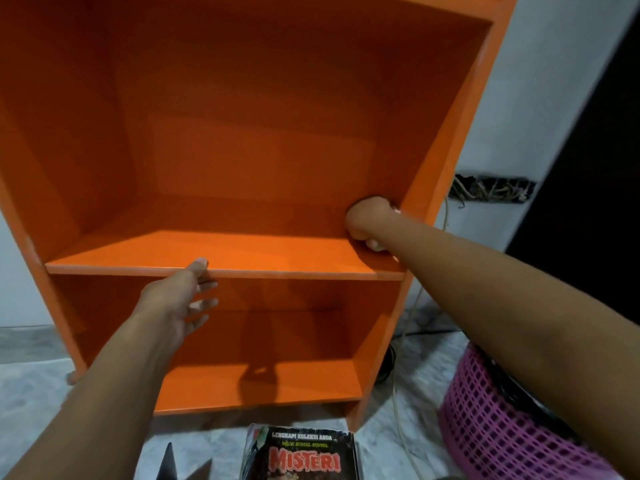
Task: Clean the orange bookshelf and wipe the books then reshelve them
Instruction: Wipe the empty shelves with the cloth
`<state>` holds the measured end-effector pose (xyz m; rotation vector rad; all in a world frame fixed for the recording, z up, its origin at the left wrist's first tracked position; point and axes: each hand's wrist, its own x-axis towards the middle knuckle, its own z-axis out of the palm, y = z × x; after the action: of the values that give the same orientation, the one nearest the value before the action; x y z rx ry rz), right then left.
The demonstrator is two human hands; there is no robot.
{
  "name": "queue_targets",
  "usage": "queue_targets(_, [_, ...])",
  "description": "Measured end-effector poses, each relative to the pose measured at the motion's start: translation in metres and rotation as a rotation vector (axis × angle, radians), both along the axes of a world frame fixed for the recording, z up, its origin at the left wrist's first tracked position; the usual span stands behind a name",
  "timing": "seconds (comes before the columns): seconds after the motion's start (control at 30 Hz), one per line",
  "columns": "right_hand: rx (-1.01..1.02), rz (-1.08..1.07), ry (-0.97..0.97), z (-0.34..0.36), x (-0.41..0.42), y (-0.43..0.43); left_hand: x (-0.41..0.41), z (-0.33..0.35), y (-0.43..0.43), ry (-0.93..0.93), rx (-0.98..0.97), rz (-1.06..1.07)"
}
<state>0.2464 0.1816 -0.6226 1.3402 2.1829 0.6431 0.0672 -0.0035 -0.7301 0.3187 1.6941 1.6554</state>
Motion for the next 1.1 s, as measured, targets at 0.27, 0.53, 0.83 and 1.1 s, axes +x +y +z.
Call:
queue_targets(0.27, [-0.011,0.015,0.131,-0.012,0.048,-0.065,0.0,0.004,0.0,-0.026,0.009,-0.018])
queue_targets(0.53, [0.287,0.256,0.684,-0.002,0.044,-0.059,-0.002,0.002,0.005,-0.033,0.011,-0.026])
queue_targets(0.83, [0.162,0.132,1.074,-0.073,0.044,-0.042,-0.002,0.0,0.005,-0.027,0.012,-0.005])
queue_targets(1.1, [-0.206,0.878,1.136,-0.104,-0.013,-0.113,0.005,0.0,0.001,0.046,0.046,0.15])
